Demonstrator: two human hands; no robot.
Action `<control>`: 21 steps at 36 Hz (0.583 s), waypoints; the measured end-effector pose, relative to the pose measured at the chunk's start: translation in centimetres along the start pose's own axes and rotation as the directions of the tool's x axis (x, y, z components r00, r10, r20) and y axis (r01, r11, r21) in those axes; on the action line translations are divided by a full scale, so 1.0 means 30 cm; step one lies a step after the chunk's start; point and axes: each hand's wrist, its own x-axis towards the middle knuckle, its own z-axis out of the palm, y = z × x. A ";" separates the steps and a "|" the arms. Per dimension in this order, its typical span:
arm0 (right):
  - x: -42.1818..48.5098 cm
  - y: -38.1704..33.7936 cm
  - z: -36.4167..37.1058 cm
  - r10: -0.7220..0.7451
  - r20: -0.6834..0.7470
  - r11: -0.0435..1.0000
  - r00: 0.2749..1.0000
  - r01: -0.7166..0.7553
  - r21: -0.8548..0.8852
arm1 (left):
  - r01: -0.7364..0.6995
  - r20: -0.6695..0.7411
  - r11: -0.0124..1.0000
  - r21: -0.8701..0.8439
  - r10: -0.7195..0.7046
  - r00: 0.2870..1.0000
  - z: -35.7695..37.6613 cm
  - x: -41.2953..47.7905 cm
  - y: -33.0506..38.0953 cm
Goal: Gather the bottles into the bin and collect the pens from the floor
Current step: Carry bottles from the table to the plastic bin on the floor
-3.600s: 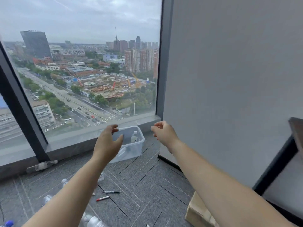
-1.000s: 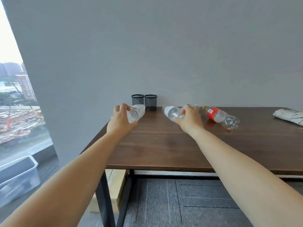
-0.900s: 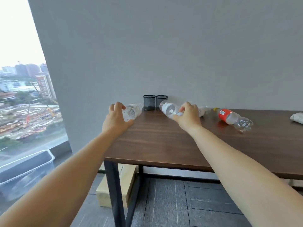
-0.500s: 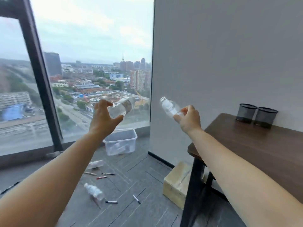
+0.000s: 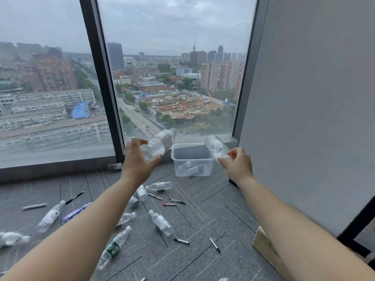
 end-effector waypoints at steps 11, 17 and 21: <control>0.325 0.098 0.228 0.064 -0.017 0.998 0.998 -0.064 0.025 | -0.022 0.087 0.999 -0.036 0.025 0.996 0.275 0.339 -0.142; 0.518 0.201 0.407 0.188 -0.004 0.980 0.982 -0.187 0.071 | -0.010 0.114 0.999 -0.040 0.014 0.993 0.424 0.528 -0.269; 0.687 0.236 0.536 0.240 0.011 0.965 0.971 -0.240 0.105 | 0.005 0.128 0.999 -0.039 0.000 0.992 0.504 0.655 -0.357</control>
